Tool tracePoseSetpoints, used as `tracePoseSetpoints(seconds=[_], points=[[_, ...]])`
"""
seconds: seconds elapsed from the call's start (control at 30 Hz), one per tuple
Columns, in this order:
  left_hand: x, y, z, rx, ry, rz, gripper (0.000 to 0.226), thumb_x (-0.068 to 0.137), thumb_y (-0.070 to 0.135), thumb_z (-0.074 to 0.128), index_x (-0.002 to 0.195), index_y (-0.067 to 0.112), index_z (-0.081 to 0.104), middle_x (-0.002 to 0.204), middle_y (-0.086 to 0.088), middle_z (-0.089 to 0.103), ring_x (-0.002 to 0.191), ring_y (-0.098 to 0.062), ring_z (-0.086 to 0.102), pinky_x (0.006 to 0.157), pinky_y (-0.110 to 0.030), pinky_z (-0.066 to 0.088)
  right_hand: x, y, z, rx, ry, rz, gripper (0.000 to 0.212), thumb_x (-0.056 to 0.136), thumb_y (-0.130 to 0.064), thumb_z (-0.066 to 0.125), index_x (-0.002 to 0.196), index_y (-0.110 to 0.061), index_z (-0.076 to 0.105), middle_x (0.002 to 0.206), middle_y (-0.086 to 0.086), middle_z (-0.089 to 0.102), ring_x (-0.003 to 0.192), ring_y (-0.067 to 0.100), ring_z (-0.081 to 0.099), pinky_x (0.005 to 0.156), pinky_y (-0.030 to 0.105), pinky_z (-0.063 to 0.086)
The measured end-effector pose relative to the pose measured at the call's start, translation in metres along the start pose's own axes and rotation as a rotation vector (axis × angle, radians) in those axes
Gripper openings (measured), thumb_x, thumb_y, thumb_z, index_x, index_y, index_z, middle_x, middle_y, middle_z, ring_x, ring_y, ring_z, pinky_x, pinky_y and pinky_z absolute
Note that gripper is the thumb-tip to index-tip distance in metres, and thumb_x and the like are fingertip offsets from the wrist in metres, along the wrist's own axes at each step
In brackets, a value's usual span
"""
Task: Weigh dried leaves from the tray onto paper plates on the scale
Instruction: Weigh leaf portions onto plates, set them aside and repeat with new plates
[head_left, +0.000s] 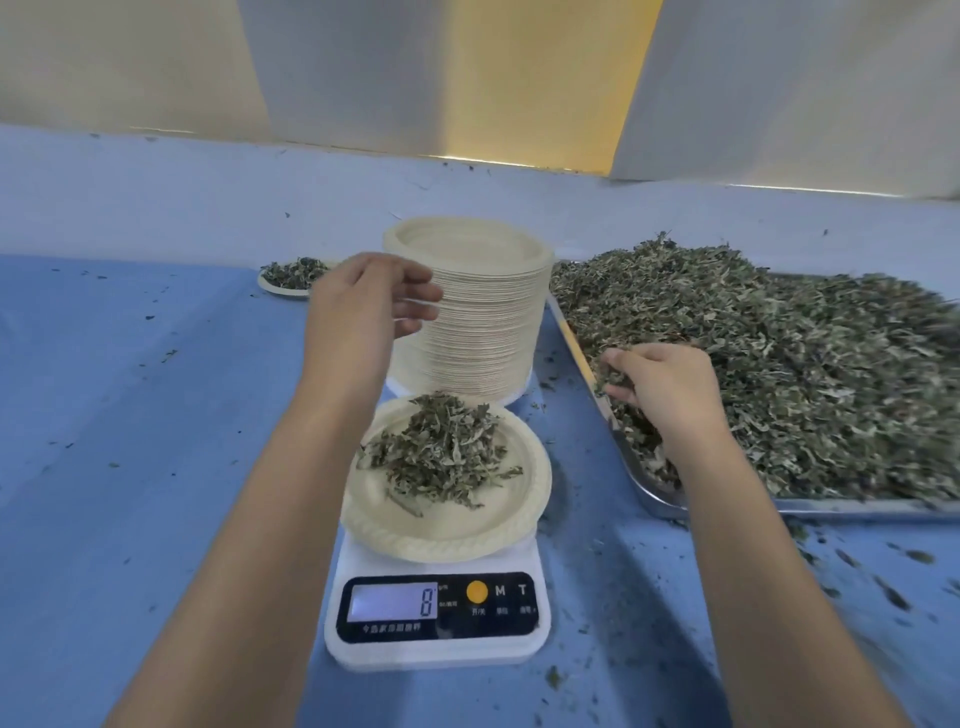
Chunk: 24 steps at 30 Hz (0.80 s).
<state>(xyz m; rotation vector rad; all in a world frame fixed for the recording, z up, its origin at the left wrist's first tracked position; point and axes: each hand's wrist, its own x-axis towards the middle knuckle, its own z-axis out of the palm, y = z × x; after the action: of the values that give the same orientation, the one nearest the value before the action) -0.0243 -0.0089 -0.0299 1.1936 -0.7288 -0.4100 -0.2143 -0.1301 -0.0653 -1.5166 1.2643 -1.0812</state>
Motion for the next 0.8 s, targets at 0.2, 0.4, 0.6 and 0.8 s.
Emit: tracePoseSetpoints(seconds=[0.2,0.4,0.6,0.8], points=[[-0.012,0.006,0.047,0.037,-0.133,-0.041,0.028,0.087,0.005,0.04,0.073,0.01,0.064,0.06,0.001,0.068,0.059,-0.015,0.061,0.057,-0.022,0.047,0.013,0.019,-0.018,-0.246,0.092,0.024,0.021,0.09,-0.022,0.063,0.095,-0.004,0.073,0.083,0.008,0.07,0.075,0.022,0.068,0.077,0.039,0.056],[-0.018,-0.002,0.06,0.047,-0.163,-0.061,0.028,0.088,0.006,0.041,0.074,0.011,0.065,0.061,0.002,0.068,0.058,-0.014,0.061,0.058,-0.022,0.047,0.015,0.022,-0.018,-0.519,0.149,-0.05,0.021,0.089,-0.018,0.057,0.09,-0.005,0.074,0.088,0.011,0.073,0.063,0.014,0.058,0.056,0.027,0.046],[-0.018,-0.001,0.057,0.023,-0.139,-0.067,0.029,0.087,0.005,0.039,0.073,0.009,0.064,0.059,0.001,0.068,0.054,-0.012,0.06,0.056,-0.02,0.046,0.012,0.02,-0.011,-0.461,0.207,-0.194,0.024,0.085,-0.002,0.06,0.102,-0.013,0.074,0.099,0.003,0.073,0.095,0.017,0.065,0.086,0.024,0.049],[-0.014,0.005,0.035,0.0,-0.089,-0.059,0.03,0.088,0.004,0.039,0.074,0.009,0.064,0.058,0.001,0.068,0.052,-0.011,0.06,0.053,-0.018,0.046,-0.008,-0.011,0.014,-0.078,-0.084,-0.283,0.011,0.082,-0.022,0.072,0.093,-0.021,0.075,0.076,-0.01,0.069,0.068,0.001,0.062,0.069,0.018,0.05]])
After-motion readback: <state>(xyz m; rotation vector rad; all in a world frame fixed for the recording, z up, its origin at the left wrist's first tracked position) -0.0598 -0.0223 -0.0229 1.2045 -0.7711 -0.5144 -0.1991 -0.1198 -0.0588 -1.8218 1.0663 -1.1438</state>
